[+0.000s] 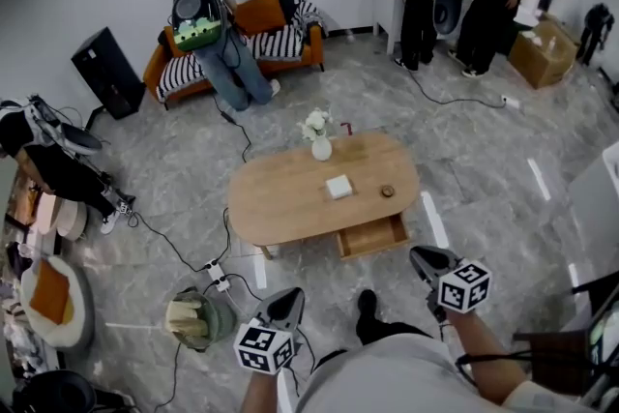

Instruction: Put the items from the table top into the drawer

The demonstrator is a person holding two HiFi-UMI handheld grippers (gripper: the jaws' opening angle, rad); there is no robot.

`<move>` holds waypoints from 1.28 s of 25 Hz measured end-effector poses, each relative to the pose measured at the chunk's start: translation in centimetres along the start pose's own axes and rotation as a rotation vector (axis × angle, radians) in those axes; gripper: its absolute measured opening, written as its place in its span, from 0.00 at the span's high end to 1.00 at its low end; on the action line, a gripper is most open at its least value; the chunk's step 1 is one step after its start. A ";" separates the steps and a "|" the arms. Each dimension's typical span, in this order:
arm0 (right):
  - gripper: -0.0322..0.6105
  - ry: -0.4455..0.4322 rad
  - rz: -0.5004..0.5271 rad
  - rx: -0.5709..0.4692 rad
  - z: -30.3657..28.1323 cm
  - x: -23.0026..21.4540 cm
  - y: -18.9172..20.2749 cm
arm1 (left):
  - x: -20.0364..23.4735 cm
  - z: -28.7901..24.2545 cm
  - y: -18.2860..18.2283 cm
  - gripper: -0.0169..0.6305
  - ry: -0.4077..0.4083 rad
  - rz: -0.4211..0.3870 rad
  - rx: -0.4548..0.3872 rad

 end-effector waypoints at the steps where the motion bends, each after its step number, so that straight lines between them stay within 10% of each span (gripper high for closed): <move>1: 0.89 -0.002 0.009 0.000 -0.5 -0.4 -0.5 | 0.2 -0.6 -0.2 0.97 -0.002 0.002 0.005; 32: 0.89 -0.002 0.048 0.082 -8.9 -14.2 -10.2 | 4.6 -17.1 -5.7 0.97 -0.037 0.056 0.073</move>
Point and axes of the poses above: the fingertips, and each gripper's own axes: z backward along the fingers, x to its left, y out of its underside, the point moved 9 cm from there along z, backward along the fingers, and after that the axes turned 6 degrees about -z, right-handed, at the moved point
